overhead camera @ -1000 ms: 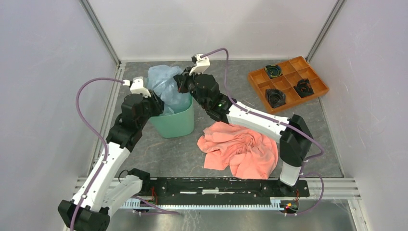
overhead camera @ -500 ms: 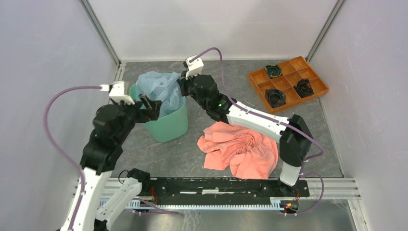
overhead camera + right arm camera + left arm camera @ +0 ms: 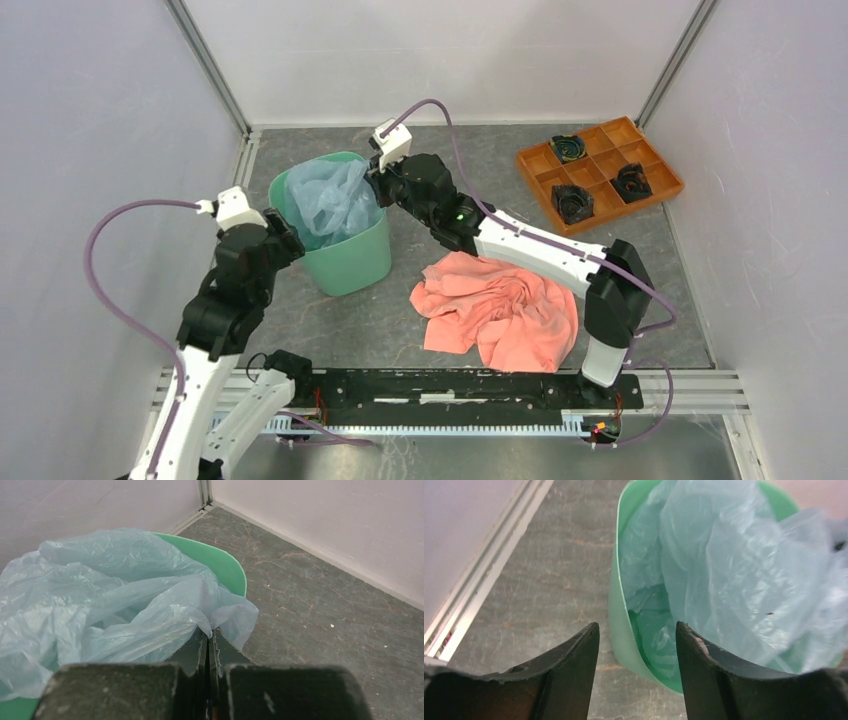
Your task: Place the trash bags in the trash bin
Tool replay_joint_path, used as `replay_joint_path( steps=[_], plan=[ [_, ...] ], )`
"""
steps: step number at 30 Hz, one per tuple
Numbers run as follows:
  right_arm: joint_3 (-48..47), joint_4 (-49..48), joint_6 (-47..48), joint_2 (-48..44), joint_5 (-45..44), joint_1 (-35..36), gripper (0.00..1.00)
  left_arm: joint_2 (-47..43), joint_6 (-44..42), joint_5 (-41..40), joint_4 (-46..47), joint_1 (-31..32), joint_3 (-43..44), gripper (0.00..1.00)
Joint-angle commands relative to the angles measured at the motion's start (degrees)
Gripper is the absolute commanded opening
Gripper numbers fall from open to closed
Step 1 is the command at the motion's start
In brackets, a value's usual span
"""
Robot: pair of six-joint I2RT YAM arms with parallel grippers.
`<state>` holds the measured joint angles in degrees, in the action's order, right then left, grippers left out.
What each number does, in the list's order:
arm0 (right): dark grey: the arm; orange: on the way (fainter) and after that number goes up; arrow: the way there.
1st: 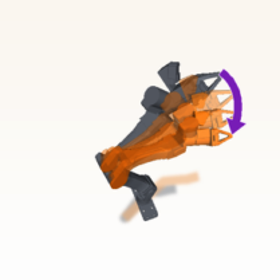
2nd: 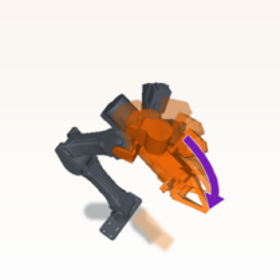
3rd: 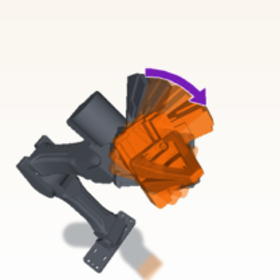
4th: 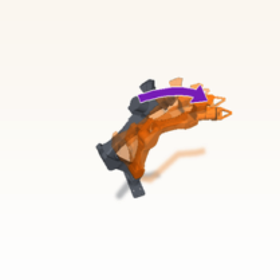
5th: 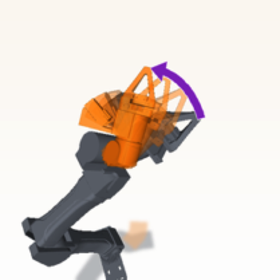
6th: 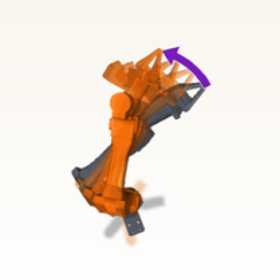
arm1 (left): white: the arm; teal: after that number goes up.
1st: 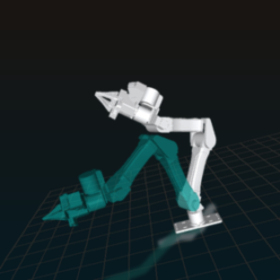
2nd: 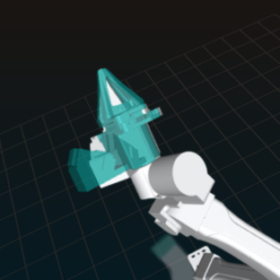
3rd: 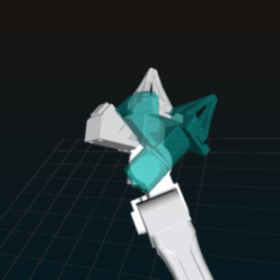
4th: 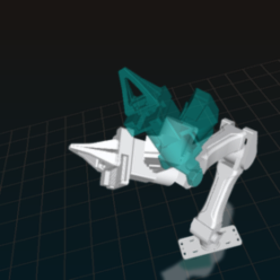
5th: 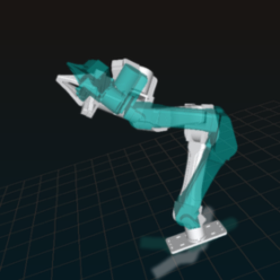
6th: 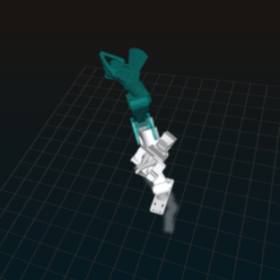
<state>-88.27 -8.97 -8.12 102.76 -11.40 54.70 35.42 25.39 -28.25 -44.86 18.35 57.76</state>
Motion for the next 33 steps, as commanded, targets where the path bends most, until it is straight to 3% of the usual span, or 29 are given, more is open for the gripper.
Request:
replay_joint_path(
  steps=[1, 5, 8, 13, 18, 26, 33],
  plan=[
    [0.69, -1.92, 2.05, -5.29, 0.10, -0.02, 0.01, 2.63, 6.02, -1.45, 0.35, -0.11, -3.47, 0.60],
    [3.14, -3.03, 2.40, -7.00, -0.34, -0.03, 0.00, 3.95, 5.29, 2.59, 4.72, -0.18, -6.88, 0.55],
    [3.35, -2.47, 2.42, -7.49, -0.47, -0.03, 0.01, 5.11, 3.49, 6.95, 8.62, -0.18, -7.80, 0.40],
    [4.45, -2.01, 2.84, -8.73, -1.78, -0.03, 0.01, 8.38, -0.41, 17.63, 16.14, -0.15, -7.74, 0.29],
    [6.28, -1.56, 3.12, -10.62, -3.35, -0.03, 0.01, 15.85, -1.87, 26.08, 18.71, -0.09, -5.00, 0.26],
    [11.36, -0.91, 1.73, -14.10, -10.74, -0.05, 0.01, 23.41, -6.10, 23.53, 24.34, -0.15, -0.61, 0.18],
    [10.36, 0.10, 1.43, -13.99, -11.46, -0.03, 0.01, 30.10, -11.37, 11.56, 21.45, -0.14, 6.39, 0.08]
  ],
)
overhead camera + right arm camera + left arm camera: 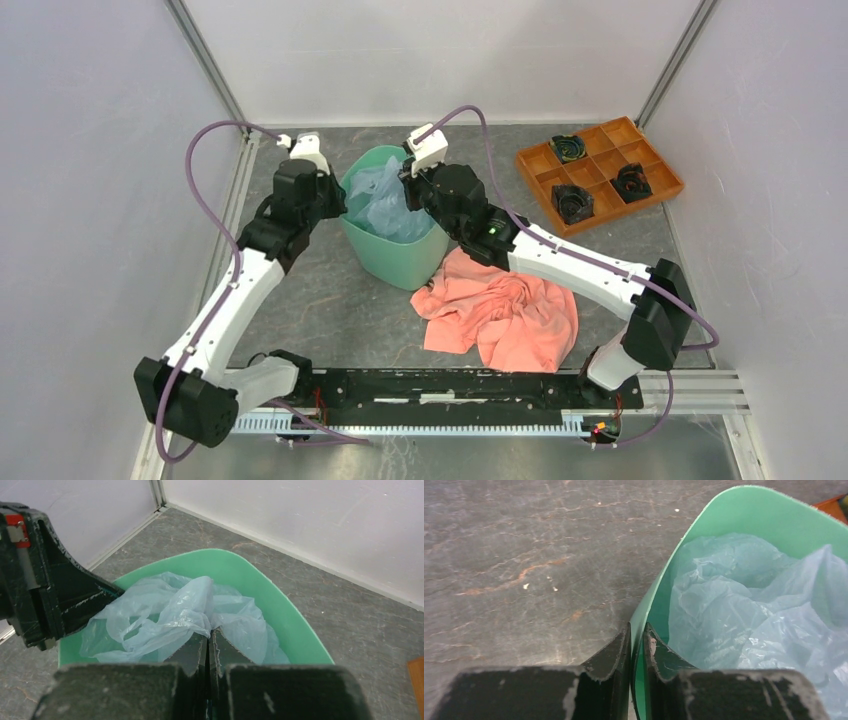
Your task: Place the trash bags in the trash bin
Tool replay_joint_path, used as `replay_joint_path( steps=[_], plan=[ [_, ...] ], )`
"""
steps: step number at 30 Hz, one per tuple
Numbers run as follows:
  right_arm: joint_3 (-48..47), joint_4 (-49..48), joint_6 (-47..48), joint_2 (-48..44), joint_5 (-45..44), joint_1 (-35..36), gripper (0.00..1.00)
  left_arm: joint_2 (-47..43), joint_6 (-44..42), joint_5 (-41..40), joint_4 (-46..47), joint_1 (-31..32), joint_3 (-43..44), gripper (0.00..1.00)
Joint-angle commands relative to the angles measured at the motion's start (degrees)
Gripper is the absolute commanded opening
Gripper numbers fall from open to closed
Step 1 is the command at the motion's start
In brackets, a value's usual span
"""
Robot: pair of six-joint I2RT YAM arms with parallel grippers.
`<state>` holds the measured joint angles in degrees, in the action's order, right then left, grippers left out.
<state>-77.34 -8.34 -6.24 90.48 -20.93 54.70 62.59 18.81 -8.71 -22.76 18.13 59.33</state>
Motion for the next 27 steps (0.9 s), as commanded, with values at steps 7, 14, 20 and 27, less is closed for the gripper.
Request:
replay_joint_path(
  steps=[7, 14, 20, 27],
  plan=[
    [-1.73, -0.45, -0.85, -0.75, -1.20, -0.03, 0.01, 3.60, -3.44, -5.14, -0.45, 0.11, 6.03, 0.13],
    [-3.06, 0.16, -0.16, -0.40, -1.65, -0.03, 0.01, 3.73, -0.59, -8.31, -10.60, 0.08, 10.69, 0.56],
    [-2.77, -0.99, -0.06, -2.27, -2.79, -0.10, 0.06, -4.83, -1.14, -10.15, -14.70, 0.07, 13.95, 0.81],
    [-0.59, -3.42, -5.03, -5.07, -2.16, -0.08, 0.11, -12.42, 1.26, 22.10, -3.06, 0.08, 12.80, 0.97]
  ],
)
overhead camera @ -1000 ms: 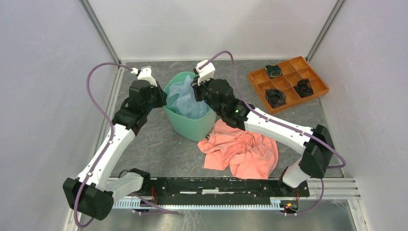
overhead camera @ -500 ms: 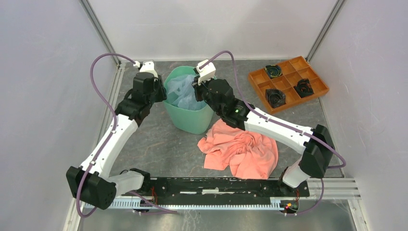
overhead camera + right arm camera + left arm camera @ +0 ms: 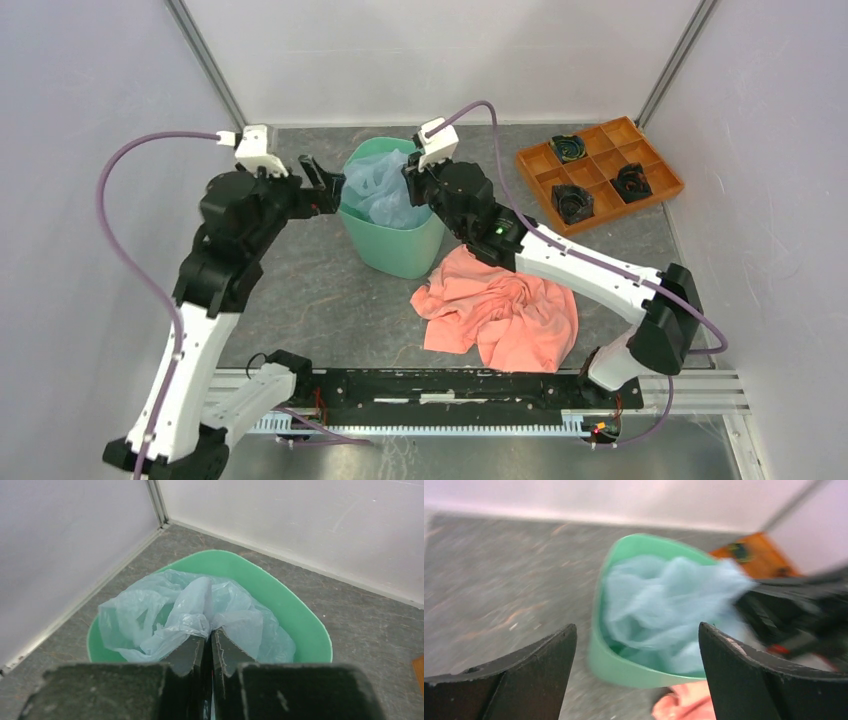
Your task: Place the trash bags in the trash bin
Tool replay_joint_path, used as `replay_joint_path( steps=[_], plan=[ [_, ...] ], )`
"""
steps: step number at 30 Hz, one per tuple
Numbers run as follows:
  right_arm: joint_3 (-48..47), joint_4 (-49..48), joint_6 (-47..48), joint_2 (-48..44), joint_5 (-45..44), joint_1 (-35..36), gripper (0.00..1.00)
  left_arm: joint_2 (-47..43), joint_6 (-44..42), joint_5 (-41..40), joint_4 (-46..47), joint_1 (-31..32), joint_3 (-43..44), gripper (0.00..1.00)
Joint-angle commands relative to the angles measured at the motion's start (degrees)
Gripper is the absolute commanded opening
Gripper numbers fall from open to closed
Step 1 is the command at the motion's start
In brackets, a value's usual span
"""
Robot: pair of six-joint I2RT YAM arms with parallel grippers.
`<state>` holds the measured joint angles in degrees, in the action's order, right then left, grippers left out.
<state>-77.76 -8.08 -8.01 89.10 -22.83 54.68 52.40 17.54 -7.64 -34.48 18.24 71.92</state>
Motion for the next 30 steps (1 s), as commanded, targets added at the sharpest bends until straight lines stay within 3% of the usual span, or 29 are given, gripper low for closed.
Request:
replay_joint_path(
  steps=[1, 3, 8, 10, 16, 17, 18, 20, 22, 30],
  plan=[
    [-0.05, -3.85, -3.97, -4.02, 0.13, -0.09, 0.13, -1.99, 4.25, 25.43, 10.99, -0.01, -0.59, 0.97],
    [0.21, -3.96, -4.79, -4.91, 1.26, -0.09, 0.15, -0.18, 7.65, 32.90, 15.25, 0.03, -1.67, 0.98],
    [3.33, -6.02, -7.33, -8.01, 3.96, -0.10, 0.20, 3.40, 10.96, 32.84, 17.46, 0.03, -1.61, 0.98],
    [5.64, -7.65, -8.09, -9.38, 5.30, -0.07, 0.34, 3.88, 11.98, 32.69, 18.37, 0.04, -1.73, 0.98],
    [8.63, -9.26, -6.19, -11.29, 9.42, -0.10, 0.62, 3.99, 13.22, 32.56, 19.46, 0.00, -2.90, 0.98],
    [9.12, -9.11, -5.79, -11.51, 9.59, -0.10, 0.63, 3.82, 13.18, 32.60, 19.45, 0.04, -3.07, 0.98],
    [9.55, -9.26, -5.20, -11.80, 9.81, -0.09, 0.60, 3.65, 13.06, 32.54, 19.43, 0.04, -3.28, 0.98],
    [10.11, -9.68, -4.16, -11.93, 10.59, -0.10, 0.37, 3.52, 12.82, 31.95, 18.93, 0.04, -3.37, 0.97],
    [9.54, -8.72, -4.20, -11.84, 10.81, -0.05, 0.24, 3.43, 12.70, 31.08, 18.26, 0.02, -3.28, 0.93],
    [9.30, -9.40, -6.57, -13.50, 14.46, -0.14, 0.24, 2.38, 10.38, 32.12, 18.13, 0.01, -5.47, 0.94]
  ],
)
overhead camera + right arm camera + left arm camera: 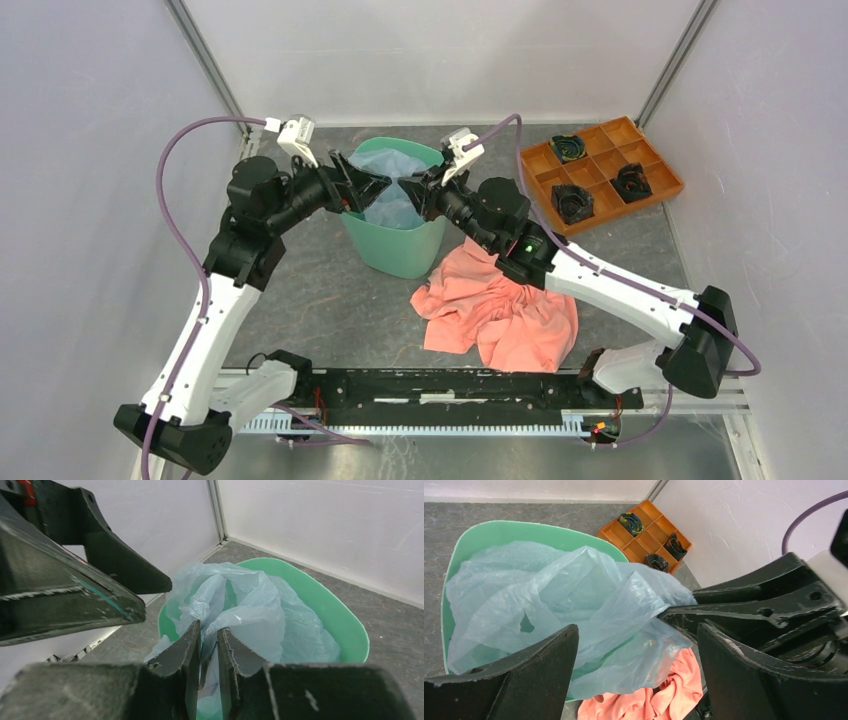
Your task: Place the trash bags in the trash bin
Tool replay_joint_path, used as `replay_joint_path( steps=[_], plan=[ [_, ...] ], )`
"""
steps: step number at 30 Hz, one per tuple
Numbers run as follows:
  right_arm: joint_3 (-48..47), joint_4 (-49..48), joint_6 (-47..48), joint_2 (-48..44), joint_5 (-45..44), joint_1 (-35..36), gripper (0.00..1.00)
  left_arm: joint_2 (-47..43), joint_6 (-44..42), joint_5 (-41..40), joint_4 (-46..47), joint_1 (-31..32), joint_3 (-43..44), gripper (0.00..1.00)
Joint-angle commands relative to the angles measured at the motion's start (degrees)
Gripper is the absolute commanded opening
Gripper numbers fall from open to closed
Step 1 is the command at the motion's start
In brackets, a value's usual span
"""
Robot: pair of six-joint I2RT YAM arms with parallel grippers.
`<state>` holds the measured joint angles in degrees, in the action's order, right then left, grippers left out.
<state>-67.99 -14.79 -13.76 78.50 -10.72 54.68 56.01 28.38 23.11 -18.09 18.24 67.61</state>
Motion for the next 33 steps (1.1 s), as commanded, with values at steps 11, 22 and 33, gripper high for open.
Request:
replay_joint_path(
  steps=[11, 22, 33],
  plan=[
    [-0.15, -1.52, -1.08, -3.50, 2.34, -0.10, 0.23, 3.26, 2.52, -0.96, 0.91, 0.04, -1.54, 0.64],
    [7.39, 0.13, 5.30, -10.88, -12.31, -0.09, 0.01, -0.13, -0.82, -12.29, -2.84, -0.01, 0.18, 0.73],
    [7.02, -0.02, 9.97, -11.30, -12.19, -0.10, 0.01, 5.97, -1.05, 0.58, 2.41, 0.31, 1.41, 0.92]
  ],
)
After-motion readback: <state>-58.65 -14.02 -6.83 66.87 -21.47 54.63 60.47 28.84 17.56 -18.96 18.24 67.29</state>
